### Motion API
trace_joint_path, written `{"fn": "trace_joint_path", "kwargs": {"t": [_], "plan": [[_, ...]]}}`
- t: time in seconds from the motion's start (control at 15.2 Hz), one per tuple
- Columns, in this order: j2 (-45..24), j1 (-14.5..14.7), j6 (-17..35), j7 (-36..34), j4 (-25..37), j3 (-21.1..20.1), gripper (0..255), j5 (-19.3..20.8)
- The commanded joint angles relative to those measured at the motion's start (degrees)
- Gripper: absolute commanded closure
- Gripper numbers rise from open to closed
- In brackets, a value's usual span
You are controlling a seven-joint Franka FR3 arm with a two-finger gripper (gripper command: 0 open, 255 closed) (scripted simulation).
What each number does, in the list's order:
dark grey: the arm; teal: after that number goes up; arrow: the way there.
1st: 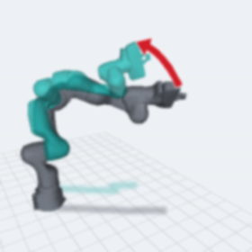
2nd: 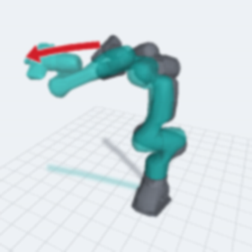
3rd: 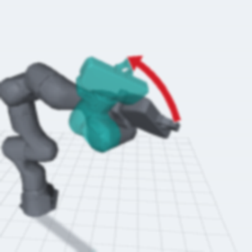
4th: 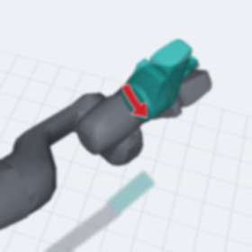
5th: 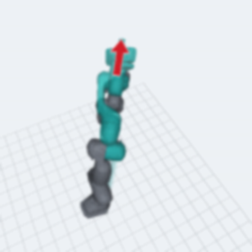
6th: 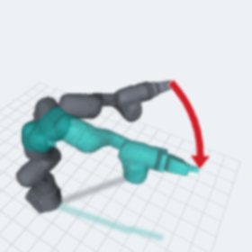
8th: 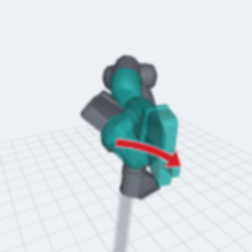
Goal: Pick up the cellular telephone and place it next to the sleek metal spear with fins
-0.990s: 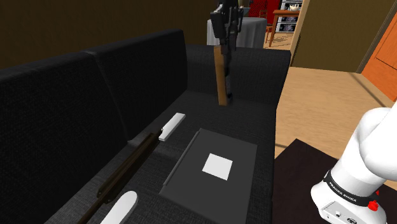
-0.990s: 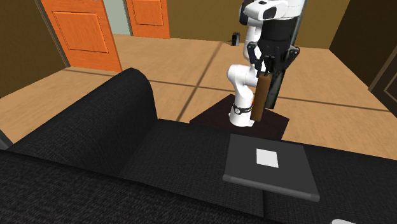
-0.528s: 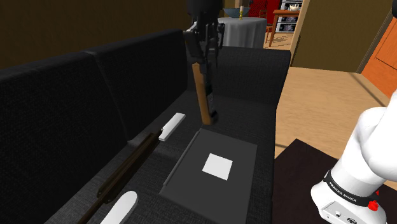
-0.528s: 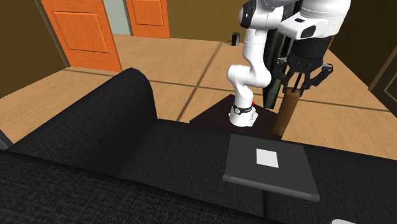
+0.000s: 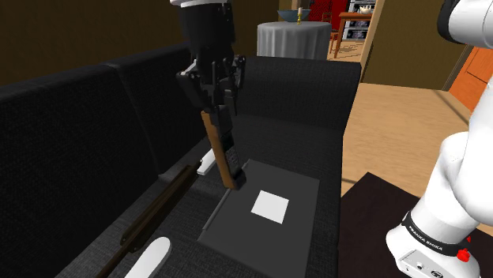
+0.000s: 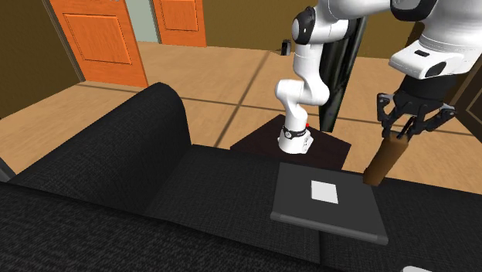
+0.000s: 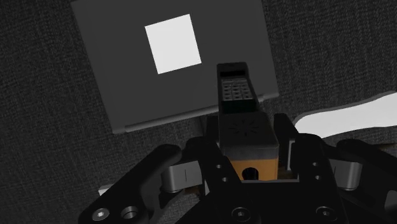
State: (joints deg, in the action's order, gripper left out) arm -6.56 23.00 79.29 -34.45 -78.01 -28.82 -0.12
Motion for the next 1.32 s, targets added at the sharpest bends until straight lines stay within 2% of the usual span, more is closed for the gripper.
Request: {"fn": "trace_joint_path", "kwargs": {"t": [0.0,0.33,0.53,1.25], "plan": [[-3.6,2.2,0.2,-3.1,3.1,-1.3,255,1.7],[-13.8,9.0,-0.4,-9.8,12.9,-3.0,255,6.7],[-21.3,14.6,-2.3,-13.1,21.9,-3.0,255,10.3],[-16.9,10.9,8.9,-12.4,6.4,-3.2,255,8.1]]}}
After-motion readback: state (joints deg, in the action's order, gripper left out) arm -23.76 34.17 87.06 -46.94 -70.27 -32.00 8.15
